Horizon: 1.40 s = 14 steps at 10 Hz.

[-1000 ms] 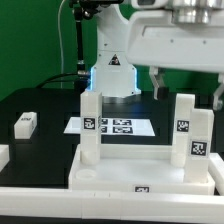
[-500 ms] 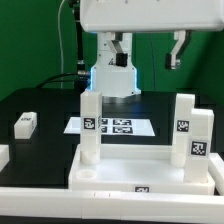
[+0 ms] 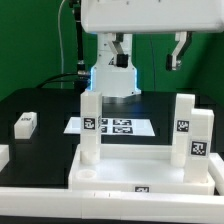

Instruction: Assemble desk

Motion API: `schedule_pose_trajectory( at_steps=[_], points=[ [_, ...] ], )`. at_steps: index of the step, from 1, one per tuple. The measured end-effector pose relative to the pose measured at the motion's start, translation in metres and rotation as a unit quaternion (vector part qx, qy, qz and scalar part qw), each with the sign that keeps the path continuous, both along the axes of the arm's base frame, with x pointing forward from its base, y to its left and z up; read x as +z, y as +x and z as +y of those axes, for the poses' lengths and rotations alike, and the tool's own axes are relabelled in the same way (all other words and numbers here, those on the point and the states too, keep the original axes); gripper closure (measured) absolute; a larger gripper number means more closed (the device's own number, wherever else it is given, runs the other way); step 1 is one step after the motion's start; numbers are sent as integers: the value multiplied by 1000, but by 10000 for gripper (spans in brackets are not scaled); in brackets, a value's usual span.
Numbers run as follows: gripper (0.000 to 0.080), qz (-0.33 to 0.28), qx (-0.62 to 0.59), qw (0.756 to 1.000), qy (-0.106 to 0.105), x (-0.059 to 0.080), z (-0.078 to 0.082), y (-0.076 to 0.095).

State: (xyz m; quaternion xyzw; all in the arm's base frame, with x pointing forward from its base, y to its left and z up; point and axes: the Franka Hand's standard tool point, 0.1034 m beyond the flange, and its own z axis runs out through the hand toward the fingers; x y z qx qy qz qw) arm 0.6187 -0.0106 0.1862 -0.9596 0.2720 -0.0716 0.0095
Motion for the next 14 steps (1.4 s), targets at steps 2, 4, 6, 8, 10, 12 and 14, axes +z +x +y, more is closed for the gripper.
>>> schedule_pose_trajectory(
  at_steps=[2, 4, 6, 8, 10, 12, 14],
  points=[
    [150, -6, 32, 999, -4, -12, -60, -31],
    [150, 0, 26, 1000, -11, -18, -94, -37],
    [150, 0, 33, 999, -11, -19, -86, -36],
    [150, 0, 35, 999, -12, -21, -89, -37],
    [150, -9, 51, 998, -26, -41, -118, -71],
    [150, -6, 60, 997, -40, -62, -153, -105],
    [150, -1, 56, 997, -52, -79, -169, -120]
  ],
)
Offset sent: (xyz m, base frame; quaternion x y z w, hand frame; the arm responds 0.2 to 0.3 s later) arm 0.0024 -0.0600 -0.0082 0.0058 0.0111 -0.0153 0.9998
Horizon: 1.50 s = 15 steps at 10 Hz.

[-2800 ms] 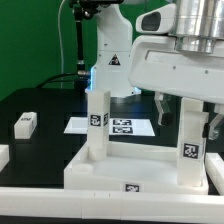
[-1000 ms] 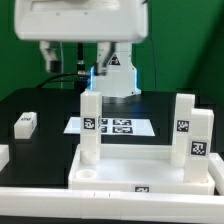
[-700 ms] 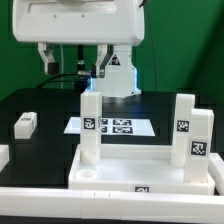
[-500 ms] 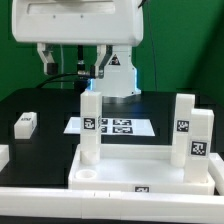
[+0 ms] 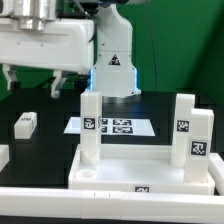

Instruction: Assemble desk

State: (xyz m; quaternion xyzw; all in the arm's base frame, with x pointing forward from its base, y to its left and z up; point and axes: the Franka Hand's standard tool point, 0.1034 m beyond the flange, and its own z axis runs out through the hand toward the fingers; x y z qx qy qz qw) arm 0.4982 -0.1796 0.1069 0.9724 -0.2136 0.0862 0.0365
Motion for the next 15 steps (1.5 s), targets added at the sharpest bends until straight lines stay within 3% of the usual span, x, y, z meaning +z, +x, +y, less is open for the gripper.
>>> schedule_pose_trajectory(
  at_steps=[3, 4, 5, 6, 7, 8, 9, 11, 13, 15],
  points=[
    [150, 10, 2, 1000, 13, 1, 2, 1],
    [150, 5, 2, 1000, 13, 1, -7, -2],
    [150, 22, 15, 1000, 13, -8, -16, -16],
    [150, 54, 14, 998, 32, -17, -22, -31],
    [150, 64, 19, 997, 37, -18, -32, -36],
    [150, 100, 29, 992, 70, -23, -38, -46],
    [150, 122, 28, 988, 90, -26, -40, -48],
    [150, 196, 29, 971, 135, -26, -32, -52],
    [150, 224, 42, 963, 140, -30, -34, -49],
    [150, 239, 110, 962, 74, -39, -38, -48]
  ],
)
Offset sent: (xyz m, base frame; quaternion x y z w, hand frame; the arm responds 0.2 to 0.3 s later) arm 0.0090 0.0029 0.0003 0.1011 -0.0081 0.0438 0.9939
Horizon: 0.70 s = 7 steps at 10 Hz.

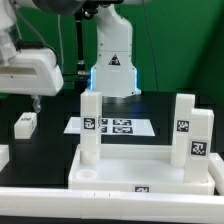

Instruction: Assemble desk

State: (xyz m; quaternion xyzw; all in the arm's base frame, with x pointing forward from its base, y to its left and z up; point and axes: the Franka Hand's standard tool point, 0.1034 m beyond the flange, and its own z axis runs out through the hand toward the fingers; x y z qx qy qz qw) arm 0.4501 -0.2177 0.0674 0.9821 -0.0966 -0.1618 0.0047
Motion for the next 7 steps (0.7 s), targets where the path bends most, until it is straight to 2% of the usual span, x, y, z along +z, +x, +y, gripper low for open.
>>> schedule_pose_trajectory(
  at_steps=[3, 5, 7],
  points=[
    [150, 5, 72, 997, -29, -6, 4, 4],
    [150, 13, 69, 997, -25, -6, 5, 2],
    [150, 82, 56, 995, 5, -1, 5, -7]
  ],
)
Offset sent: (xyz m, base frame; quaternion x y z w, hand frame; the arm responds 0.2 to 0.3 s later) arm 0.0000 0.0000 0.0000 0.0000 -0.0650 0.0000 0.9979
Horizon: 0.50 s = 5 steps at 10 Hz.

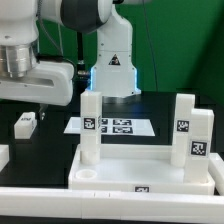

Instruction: Assemble desk

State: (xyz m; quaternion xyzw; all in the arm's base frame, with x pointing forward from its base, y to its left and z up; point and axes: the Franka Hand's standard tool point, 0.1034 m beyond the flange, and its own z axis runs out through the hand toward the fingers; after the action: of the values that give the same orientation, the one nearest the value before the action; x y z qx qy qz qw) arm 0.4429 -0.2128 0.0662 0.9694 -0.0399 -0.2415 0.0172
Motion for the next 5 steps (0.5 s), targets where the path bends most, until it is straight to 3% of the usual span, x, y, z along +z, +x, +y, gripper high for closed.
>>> schedule_pose_trajectory(
  at_steps=[3, 5],
  points=[
    [150, 87, 24, 995, 48, -4, -2, -13],
    [150, 151, 14, 987, 50, -5, 0, -18]
  ],
)
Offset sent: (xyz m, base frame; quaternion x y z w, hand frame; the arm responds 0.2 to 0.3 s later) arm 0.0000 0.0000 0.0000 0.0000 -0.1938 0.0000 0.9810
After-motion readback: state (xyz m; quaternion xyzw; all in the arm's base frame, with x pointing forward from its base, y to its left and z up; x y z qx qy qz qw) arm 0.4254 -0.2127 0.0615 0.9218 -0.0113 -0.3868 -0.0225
